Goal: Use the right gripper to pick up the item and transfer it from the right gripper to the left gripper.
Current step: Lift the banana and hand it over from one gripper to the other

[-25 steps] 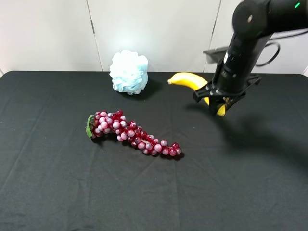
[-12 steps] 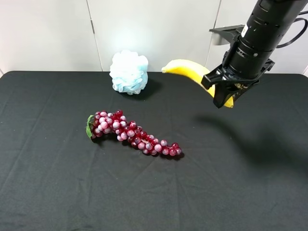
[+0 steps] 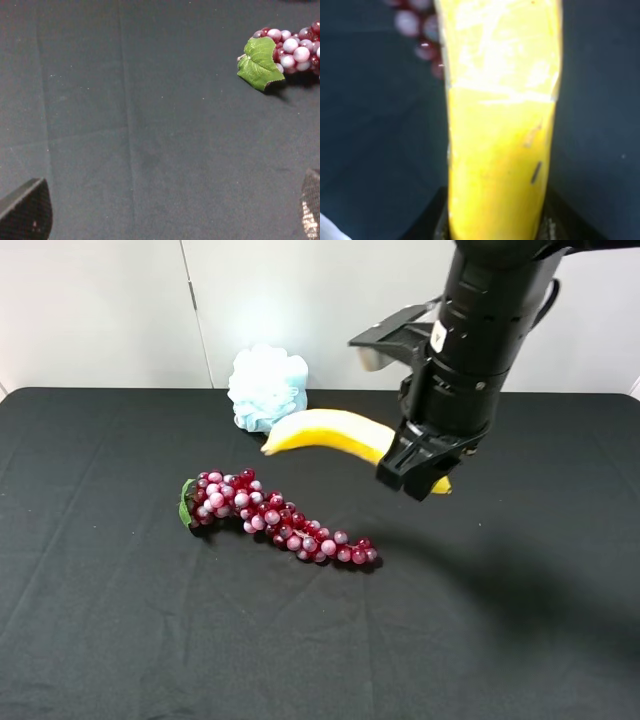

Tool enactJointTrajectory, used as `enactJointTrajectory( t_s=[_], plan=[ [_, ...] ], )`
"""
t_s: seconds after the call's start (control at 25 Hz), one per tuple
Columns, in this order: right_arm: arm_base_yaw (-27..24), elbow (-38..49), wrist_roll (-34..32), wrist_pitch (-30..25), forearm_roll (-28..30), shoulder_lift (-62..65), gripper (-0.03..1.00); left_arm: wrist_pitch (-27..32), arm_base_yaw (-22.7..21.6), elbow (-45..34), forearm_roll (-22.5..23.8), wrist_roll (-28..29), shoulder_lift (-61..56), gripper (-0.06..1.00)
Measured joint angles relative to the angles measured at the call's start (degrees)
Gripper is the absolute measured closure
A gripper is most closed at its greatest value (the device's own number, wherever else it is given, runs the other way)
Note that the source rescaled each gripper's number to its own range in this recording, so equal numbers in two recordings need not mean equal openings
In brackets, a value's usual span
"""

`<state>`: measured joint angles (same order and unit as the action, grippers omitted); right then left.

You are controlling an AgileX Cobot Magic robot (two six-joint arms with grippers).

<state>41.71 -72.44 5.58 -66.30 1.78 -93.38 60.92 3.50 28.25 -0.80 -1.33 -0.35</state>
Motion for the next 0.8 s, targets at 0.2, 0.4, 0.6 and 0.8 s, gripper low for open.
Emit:
enactJointTrajectory(
  t_s=[0.2, 0.4, 0.6, 0.8],
  plan=[
    [2.4, 0.0, 6.6, -0.5, 0.3, 0.0, 0.96, 0.0, 0.0, 0.0, 0.0, 0.0, 0.0, -0.04],
    [2.6, 0.0, 12.6, -1.0, 0.6, 0.0, 0.96, 0.0, 0.0, 0.0, 0.0, 0.0, 0.0, -0.04],
    [2.6, 0.0, 17.9, -1.0, 0.7, 0.0, 0.96, 0.0, 0.0, 0.0, -0.3, 0.0, 0.0, -0.04],
    [2.6, 0.0, 18.5, -1.0, 0.7, 0.0, 0.96, 0.5, 0.0, 1.0, -2.9, -0.7, 0.1, -0.04]
  ],
)
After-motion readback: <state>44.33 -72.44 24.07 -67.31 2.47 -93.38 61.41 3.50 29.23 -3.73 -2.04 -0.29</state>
